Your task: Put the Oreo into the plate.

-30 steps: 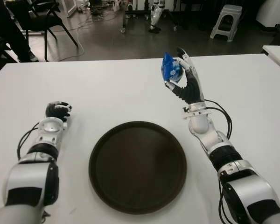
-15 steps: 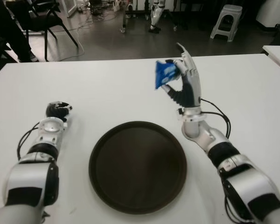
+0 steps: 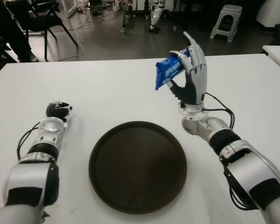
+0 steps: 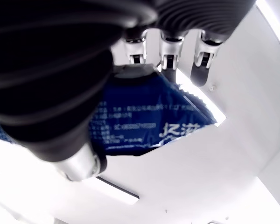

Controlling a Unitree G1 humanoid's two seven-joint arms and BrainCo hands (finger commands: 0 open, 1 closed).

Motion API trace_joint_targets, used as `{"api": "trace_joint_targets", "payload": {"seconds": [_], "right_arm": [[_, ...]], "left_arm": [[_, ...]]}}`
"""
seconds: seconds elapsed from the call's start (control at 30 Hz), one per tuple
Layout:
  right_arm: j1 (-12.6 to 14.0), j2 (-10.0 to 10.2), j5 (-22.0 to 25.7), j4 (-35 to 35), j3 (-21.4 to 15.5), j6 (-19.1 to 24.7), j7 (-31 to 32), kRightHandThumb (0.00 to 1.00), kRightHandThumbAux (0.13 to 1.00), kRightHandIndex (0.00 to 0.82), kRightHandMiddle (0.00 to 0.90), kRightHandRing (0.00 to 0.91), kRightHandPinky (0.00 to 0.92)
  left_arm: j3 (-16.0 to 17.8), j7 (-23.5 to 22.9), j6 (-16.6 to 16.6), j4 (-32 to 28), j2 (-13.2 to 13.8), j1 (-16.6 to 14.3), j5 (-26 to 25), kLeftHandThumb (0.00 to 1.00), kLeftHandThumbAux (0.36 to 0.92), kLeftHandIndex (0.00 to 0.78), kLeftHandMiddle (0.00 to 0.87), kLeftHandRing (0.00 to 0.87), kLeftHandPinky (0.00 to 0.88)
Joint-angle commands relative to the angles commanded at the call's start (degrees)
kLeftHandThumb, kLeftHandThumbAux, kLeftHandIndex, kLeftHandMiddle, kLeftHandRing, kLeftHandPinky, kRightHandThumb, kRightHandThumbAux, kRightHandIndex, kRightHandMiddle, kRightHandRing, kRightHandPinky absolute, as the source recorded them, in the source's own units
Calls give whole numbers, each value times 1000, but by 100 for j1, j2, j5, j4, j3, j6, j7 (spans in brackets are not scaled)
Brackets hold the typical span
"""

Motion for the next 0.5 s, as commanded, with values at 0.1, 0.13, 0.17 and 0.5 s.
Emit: {"api": "trace_joint_targets", "payload": {"seconds": [0.1, 0.13, 0.17, 0.5], "right_arm": [[-26, -16, 86, 38, 13, -35, 44, 701, 726, 417, 122, 102, 91], [-31, -18, 107, 46, 14, -44, 55, 701, 725, 417, 122, 102, 91], [-27, -23, 143, 53, -3, -50, 88, 701, 725, 417, 122, 102, 91], [-8, -28, 324, 107, -28, -208, 349, 702, 725, 417, 128, 108, 101]], "left_arm": [[34, 14, 3, -1, -6, -1, -29, 684, 722, 399, 204, 224, 249], [42, 16, 2, -1, -8, 0, -35, 684, 722, 399, 201, 220, 243], [53, 20, -1, -2, -10, 2, -45, 684, 722, 399, 199, 218, 241], [55, 34, 23, -9, -10, -11, -36, 679, 723, 399, 166, 193, 216]]}}
